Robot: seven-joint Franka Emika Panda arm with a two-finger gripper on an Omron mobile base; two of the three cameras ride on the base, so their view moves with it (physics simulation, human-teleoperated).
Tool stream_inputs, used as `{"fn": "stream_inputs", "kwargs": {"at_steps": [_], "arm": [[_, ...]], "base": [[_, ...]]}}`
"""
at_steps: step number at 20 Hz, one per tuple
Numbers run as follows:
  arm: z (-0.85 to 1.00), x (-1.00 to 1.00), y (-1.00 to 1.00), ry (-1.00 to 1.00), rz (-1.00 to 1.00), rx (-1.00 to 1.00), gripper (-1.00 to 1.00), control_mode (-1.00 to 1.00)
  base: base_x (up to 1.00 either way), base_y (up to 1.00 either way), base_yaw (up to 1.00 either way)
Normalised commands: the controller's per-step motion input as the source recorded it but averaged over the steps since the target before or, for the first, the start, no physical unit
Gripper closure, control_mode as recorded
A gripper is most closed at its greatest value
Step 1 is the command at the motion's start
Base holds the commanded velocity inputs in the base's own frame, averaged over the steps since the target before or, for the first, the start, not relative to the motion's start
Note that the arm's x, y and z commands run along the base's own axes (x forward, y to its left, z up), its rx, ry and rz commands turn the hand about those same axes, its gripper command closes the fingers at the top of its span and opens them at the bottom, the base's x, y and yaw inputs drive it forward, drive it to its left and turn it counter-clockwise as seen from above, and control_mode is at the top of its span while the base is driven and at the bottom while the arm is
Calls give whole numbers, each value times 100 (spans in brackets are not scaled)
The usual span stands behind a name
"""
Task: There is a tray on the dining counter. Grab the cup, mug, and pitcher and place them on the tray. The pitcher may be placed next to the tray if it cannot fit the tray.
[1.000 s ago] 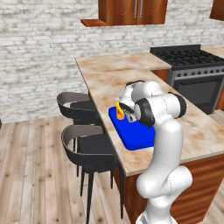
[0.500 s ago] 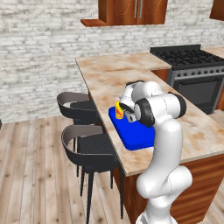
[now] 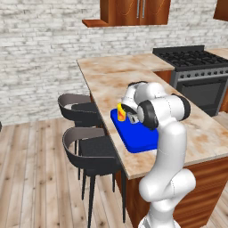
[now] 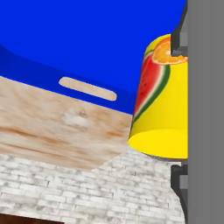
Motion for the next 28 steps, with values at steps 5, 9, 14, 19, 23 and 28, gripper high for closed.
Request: {"fn": "stream_inputs", "kwargs": {"at_steps": [5,9,14,19,23,28], "arm": [[80,-16,-3,0,0,0,-100,-100],[91,-28,-15,0,2,0,-100,-100],[83,-51,-36,0,4,-2,-100,-100],[77,-56,-42,10,3,-8,-100,-100],[71,-37,-35,21,11,-14,-100,-100],[64,-25,-37,27,17,-15,-100,-100]], "base": [[0,0,0],[0,0,0],[0,0,0],[0,0,0],[0,0,0],[0,0,0]]}}
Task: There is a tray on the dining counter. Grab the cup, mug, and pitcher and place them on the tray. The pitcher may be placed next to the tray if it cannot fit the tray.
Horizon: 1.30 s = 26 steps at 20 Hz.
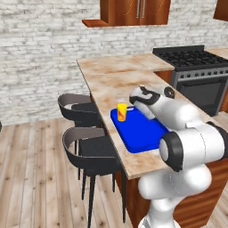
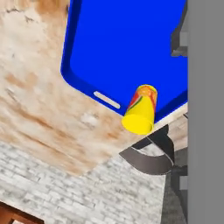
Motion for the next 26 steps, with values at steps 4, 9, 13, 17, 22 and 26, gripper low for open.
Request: {"fn": "stream_inputs", "kwargs": {"at_steps": [4,9,13,17,22,26], "arm": [[57,-22,-29,29,21,-18,-100,-100],[62,-18,-15,34,25,-15,-100,-100],[31,-35,0,26,26,-17,-100,-100],[9,-79,1,5,28,-16,-100,-100],[1,-99,7,0,31,-13,-100,-100],[0,-97,15,0,31,-4,-100,-100]], "base": [[0,0,0],[0,0,0],[0,0,0],[0,0,0],[0,0,0],[0,0,0]]}}
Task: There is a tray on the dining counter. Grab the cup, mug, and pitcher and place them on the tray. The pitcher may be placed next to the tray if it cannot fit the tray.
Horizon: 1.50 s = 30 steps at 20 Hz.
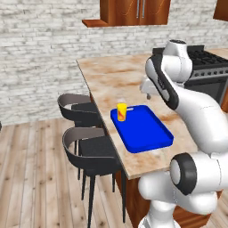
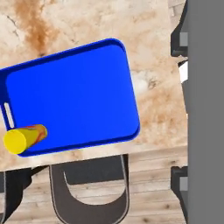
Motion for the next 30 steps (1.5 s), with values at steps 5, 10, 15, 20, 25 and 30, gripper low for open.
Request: {"fn": "stream_inputs", "kwargs": {"at_steps": [5,10,15,20,25,30], "arm": [[0,-80,17,-11,21,0,-100,-100],[0,-60,30,-7,13,-4,-100,-100],[0,-66,12,0,0,-19,-100,-100],[11,-49,0,-1,0,-3,-100,-100],[10,-39,0,-6,0,2,-100,-100],[1,-20,0,-5,-1,4,-100,-100]], "base": [[0,0,0],[0,0,0],[0,0,0],[0,0,0],[0,0,0],[0,0,0]]}}
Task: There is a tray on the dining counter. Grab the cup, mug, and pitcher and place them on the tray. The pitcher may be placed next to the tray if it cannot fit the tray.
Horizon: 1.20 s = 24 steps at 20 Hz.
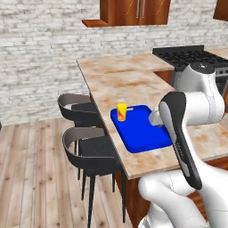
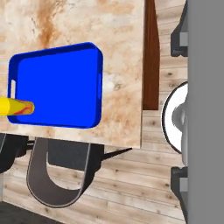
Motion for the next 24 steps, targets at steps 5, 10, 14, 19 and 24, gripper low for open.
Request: {"fn": "stream_inputs", "kwargs": {"at_steps": [5,10,14,19,24], "arm": [[0,-3,-3,0,-1,6,-100,-100],[0,-20,-1,0,0,1,-100,100],[0,0,0,0,0,0,-100,100],[0,0,0,0,0,0,-100,100],[0,0,0,0,0,0,-100,100]], "base": [[0,0,0],[-13,-2,0],[-100,-64,-1],[-86,-98,-13],[-24,-100,-25]]}}
